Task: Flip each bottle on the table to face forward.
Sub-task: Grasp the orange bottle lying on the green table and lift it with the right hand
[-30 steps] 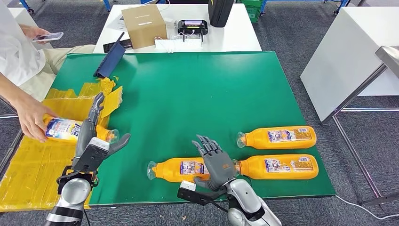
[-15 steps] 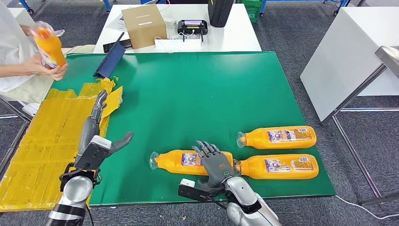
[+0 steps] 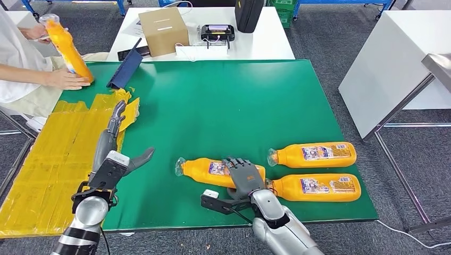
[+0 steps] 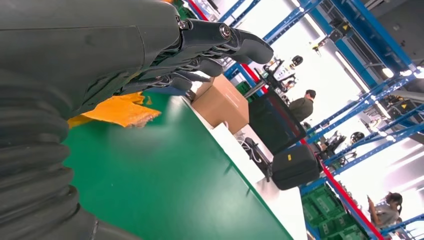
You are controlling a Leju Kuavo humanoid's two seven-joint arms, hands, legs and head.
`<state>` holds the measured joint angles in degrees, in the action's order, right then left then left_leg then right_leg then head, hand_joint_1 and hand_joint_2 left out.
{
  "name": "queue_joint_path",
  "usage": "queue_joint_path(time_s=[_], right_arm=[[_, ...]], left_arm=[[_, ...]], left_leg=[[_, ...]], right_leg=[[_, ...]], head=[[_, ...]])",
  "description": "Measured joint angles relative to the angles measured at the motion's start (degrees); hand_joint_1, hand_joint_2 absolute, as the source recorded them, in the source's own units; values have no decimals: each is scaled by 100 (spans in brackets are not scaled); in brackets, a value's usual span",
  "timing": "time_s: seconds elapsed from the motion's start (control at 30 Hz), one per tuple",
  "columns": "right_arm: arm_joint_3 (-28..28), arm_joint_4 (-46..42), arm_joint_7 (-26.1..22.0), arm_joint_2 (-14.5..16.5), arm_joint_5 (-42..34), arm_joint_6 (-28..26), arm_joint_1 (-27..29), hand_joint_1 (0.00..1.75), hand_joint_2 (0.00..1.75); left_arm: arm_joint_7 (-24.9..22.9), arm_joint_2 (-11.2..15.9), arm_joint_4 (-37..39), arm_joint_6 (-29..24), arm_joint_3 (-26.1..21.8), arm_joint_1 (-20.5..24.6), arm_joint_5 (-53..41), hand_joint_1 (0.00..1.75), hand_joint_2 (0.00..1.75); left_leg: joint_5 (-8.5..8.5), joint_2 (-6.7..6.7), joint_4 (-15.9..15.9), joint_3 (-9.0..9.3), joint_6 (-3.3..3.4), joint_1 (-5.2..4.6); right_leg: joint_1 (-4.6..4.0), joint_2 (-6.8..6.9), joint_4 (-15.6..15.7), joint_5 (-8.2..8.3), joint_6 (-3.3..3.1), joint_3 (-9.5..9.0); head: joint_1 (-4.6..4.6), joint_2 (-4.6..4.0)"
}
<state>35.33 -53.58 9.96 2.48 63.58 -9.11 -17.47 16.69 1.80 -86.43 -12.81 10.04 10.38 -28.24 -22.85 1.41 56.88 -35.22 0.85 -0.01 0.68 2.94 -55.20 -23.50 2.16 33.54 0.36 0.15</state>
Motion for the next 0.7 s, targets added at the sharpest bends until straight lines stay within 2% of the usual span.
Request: queue_joint_path(time_s=[0.1,0.27,0.43,0.57,0.7], right_arm=[[0,108,15,8,3,31,-47,161,175],[1,191,25,29,14,40,-89,174,175],[-11,246,-4,51,-68,-83,-126,175,175],[-193,-8,-408,111,-368,-1029,107,175,175],[-546,-856,-1102,176,-855,-2007,660,175,175]], left_arm=[[-1,-6,23,1,31,7,4,0,175],[-1,-14,29,4,43,28,10,0,175],[-1,-25,63,15,55,50,27,0,175],[-20,-27,46,53,74,-10,56,0,175],[-31,-30,-35,336,132,-168,229,0,175]], left_leg=[[1,1,0,7,0,0],[0,2,0,18,0,3],[1,2,0,26,-1,7],[6,-5,0,13,1,6],[15,-5,3,-30,6,2]], right_leg=[[0,0,0,5,6,-7],[-3,-1,0,9,12,-16],[-4,-1,0,2,2,-25],[-3,1,-1,10,14,-51],[-3,1,-3,26,31,-43]], head=[[-1,0],[-1,0],[-1,0],[2,0],[-2,0]])
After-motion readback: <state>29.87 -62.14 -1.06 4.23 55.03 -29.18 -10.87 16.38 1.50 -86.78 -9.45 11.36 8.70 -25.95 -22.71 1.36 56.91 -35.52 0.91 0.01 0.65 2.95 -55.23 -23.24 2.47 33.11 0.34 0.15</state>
